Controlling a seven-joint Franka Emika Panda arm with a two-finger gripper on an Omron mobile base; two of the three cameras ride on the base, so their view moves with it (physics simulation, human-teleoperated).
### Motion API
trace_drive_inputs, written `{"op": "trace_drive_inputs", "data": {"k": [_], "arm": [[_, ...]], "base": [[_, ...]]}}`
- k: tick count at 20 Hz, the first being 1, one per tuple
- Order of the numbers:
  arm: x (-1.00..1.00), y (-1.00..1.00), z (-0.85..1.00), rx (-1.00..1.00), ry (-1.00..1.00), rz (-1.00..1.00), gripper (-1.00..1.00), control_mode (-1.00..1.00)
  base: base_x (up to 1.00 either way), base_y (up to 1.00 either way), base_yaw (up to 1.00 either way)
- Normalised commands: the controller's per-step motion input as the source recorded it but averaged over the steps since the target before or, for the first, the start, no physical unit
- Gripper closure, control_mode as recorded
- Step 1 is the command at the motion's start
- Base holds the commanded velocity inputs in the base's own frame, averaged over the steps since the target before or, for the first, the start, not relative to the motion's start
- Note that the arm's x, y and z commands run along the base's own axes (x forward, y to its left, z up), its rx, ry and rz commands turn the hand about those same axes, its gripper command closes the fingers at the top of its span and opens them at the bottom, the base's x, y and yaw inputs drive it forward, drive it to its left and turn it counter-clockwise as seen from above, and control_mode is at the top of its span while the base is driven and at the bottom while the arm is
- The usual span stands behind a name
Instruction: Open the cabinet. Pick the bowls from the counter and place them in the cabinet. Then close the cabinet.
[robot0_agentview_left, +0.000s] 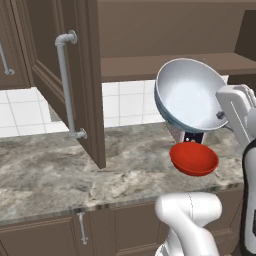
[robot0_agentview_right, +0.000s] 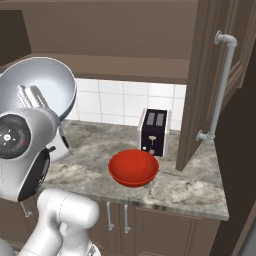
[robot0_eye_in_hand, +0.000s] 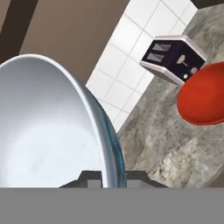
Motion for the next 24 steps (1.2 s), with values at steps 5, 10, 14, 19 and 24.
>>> {"op": "trace_drive_inputs", "data": {"k": [5,10,14,19,24], "arm": [[0.0,0.14,0.45,0.0,-0.09,0.0,1.0,-1.0],[0.11,0.2,0.29,0.0,-0.01,0.0,1.0,-1.0],[0.22,0.17,0.28,0.0,-0.02,0.0,1.0,-1.0],[0.38,0.1,0.09,0.0,0.0,0.0,1.0,-1.0],[0.51,0.1,0.04,0.0,0.0,0.0,1.0,-1.0]], "base": [[0.0,0.0,0.0],[0.0,0.0,0.0],[0.0,0.0,0.0],[0.0,0.0,0.0],[0.0,0.0,0.0]]}}
